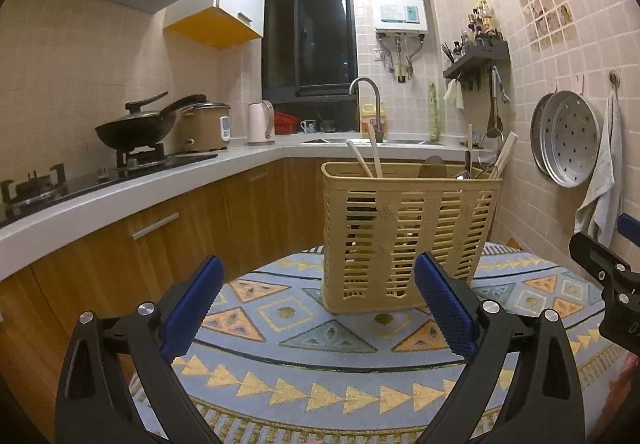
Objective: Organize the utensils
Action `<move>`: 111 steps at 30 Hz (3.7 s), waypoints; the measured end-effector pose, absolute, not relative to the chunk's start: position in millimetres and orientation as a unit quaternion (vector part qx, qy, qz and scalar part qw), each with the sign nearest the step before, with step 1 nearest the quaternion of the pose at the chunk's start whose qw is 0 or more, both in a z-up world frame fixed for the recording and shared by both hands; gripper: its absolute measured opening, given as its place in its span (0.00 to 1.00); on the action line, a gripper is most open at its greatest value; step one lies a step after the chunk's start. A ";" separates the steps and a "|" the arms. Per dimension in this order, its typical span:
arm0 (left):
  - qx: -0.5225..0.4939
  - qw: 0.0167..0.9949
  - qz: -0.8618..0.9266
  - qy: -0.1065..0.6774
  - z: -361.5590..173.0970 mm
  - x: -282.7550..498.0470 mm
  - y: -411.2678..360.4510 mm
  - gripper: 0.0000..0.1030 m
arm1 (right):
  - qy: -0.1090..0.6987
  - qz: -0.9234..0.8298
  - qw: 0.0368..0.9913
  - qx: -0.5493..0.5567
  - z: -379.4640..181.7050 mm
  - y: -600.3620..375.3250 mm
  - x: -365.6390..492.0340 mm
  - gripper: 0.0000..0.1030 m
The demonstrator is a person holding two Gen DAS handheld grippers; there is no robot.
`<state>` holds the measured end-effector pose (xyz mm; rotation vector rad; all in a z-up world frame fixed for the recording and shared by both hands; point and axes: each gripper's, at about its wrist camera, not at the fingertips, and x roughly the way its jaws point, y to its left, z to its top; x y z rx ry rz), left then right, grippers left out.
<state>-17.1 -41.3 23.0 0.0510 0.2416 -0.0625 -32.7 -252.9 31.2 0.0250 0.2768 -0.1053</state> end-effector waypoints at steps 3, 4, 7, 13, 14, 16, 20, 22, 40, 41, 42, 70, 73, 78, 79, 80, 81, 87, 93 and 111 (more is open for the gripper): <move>0.025 0.992 -0.028 0.117 23.4 -17.7 -41.6 0.92 | 0.140 -0.055 0.988 0.016 30.8 -254.9 -30.9 0.90; 0.026 0.992 -0.028 0.117 23.5 -17.3 -41.9 0.92 | 0.141 -0.054 0.988 0.017 30.9 -255.1 -30.6 0.90; 0.027 0.992 -0.030 0.116 23.5 -17.5 -42.5 0.92 | 0.140 -0.056 0.988 0.019 30.9 -255.8 -31.0 0.90; 0.028 0.993 -0.032 0.115 23.4 -17.6 -42.9 0.92 | 0.137 -0.058 0.989 0.013 30.7 -254.3 -31.9 0.90; 0.027 0.992 -0.032 0.115 23.5 -17.3 -42.9 0.92 | 0.137 -0.058 0.989 0.013 30.6 -254.1 -32.1 0.90; 0.028 0.992 -0.033 0.115 23.6 -17.2 -42.6 0.92 | 0.136 -0.059 0.989 0.012 30.6 -253.6 -32.6 0.90; 0.027 0.992 -0.034 0.115 23.4 -16.5 -42.1 0.92 | 0.138 -0.060 0.989 0.013 30.4 -253.9 -32.8 0.90; 0.026 0.992 -0.035 0.115 23.5 -17.0 -42.0 0.92 | 0.139 -0.060 0.988 0.014 30.8 -254.3 -32.6 0.90; 0.028 0.992 -0.039 0.113 24.4 -19.4 -42.6 0.92 | 0.139 -0.061 0.988 0.012 30.5 -254.3 -33.1 0.90; 0.028 0.992 -0.041 0.113 24.5 -19.9 -43.0 0.92 | 0.139 -0.062 0.988 0.012 30.1 -254.0 -32.9 0.90; 0.029 0.992 -0.041 0.113 24.4 -20.2 -43.4 0.92 | 0.140 -0.063 0.988 0.012 29.7 -253.9 -32.5 0.90; 0.032 0.992 -0.025 0.118 22.7 -16.1 -41.4 0.92 | 0.156 -0.078 0.985 0.012 25.6 -252.7 -26.9 0.90; 0.033 0.992 -0.022 0.119 22.3 -16.2 -41.8 0.92 | 0.157 -0.080 0.984 0.014 25.5 -253.7 -26.1 0.90; 0.037 0.992 -0.019 0.122 21.0 -14.4 -41.7 0.92 | 0.159 -0.080 0.984 0.014 25.1 -253.4 -25.7 0.90; 0.037 0.992 -0.019 0.122 21.0 -14.4 -42.0 0.92 | 0.160 -0.080 0.984 0.013 25.0 -253.1 -25.5 0.90; 0.037 0.992 -0.019 0.122 21.1 -14.6 -42.0 0.92 | 0.160 -0.080 0.984 0.012 24.9 -252.8 -25.4 0.90; 0.037 0.992 -0.019 0.121 21.1 -14.3 -41.7 0.92 | 0.160 -0.081 0.984 0.011 25.0 -252.7 -25.7 0.90; 0.043 0.992 -0.024 0.118 20.5 -15.9 -44.3 0.92 | 0.161 -0.081 0.984 0.012 24.8 -252.9 -24.0 0.90; 0.038 0.992 -0.024 0.120 20.3 -16.4 -44.7 0.92 | 0.161 -0.082 0.983 0.012 24.3 -252.2 -23.9 0.90; 0.040 0.991 -0.029 0.122 20.8 -15.4 -44.0 0.92 | 0.160 -0.082 0.984 0.005 22.7 -248.8 -24.7 0.91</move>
